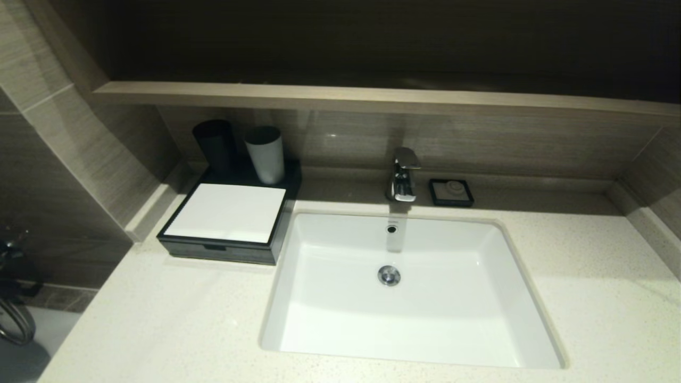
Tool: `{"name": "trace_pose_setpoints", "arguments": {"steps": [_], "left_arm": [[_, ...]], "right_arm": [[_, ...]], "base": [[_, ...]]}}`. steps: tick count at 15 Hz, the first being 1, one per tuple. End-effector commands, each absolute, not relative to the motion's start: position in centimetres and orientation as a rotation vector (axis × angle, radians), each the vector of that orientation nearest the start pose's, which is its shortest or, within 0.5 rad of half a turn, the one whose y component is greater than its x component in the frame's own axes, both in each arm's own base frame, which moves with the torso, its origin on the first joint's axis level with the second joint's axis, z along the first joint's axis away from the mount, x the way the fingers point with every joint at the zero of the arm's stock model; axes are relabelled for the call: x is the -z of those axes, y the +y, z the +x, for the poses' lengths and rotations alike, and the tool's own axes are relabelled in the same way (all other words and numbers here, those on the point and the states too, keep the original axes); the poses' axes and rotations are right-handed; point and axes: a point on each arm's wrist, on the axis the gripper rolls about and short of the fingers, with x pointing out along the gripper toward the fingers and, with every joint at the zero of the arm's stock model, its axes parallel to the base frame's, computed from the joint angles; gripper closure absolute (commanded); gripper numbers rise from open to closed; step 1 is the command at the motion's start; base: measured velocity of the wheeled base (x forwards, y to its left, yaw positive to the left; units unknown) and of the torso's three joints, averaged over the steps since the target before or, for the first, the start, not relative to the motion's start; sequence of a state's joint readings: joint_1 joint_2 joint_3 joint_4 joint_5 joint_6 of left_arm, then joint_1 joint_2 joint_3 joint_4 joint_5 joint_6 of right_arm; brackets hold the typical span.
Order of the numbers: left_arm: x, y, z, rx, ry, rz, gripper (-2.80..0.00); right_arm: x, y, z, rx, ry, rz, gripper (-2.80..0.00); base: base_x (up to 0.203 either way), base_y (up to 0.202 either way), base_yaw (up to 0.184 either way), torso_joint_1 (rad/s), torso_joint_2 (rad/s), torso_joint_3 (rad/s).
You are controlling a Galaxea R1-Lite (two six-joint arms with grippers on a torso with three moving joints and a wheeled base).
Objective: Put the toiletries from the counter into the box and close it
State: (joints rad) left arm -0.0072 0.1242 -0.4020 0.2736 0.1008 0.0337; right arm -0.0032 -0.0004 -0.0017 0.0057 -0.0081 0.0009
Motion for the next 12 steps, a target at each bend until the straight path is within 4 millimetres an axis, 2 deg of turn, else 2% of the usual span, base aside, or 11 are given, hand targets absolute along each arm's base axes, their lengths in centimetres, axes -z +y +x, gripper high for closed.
{"name": "trace_pose_setpoints", "arguments": {"steps": [1,5,9,12], "left_arm": [[-14.3,0.2,-4.7,-0.082,-0.013,0.055,0.0],[-12.3,0.2,-3.5,-0.073,0.011,0.064,0.0],[-9.8,0.2,-3.2,-0.056,0.025,0.104,0.0],[-8.9,0.2,-2.8,-0.058,-0.011,0.134,0.0]], "right_arm": [[-7.5,0.0,-2.3,0.011,0.003,0.0,0.0],[-7.5,0.0,-2.3,0.011,0.003,0.001,0.0],[-7.5,0.0,-2.3,0.011,0.003,0.001,0.0],[-7.5,0.0,-2.3,0.011,0.003,0.001,0.0]], "base": [[0.0,0.0,0.0,0.0,0.0,0.0],[0.0,0.0,0.0,0.0,0.0,0.0],[0.0,0.0,0.0,0.0,0.0,0.0],[0.0,0.0,0.0,0.0,0.0,0.0]]}}
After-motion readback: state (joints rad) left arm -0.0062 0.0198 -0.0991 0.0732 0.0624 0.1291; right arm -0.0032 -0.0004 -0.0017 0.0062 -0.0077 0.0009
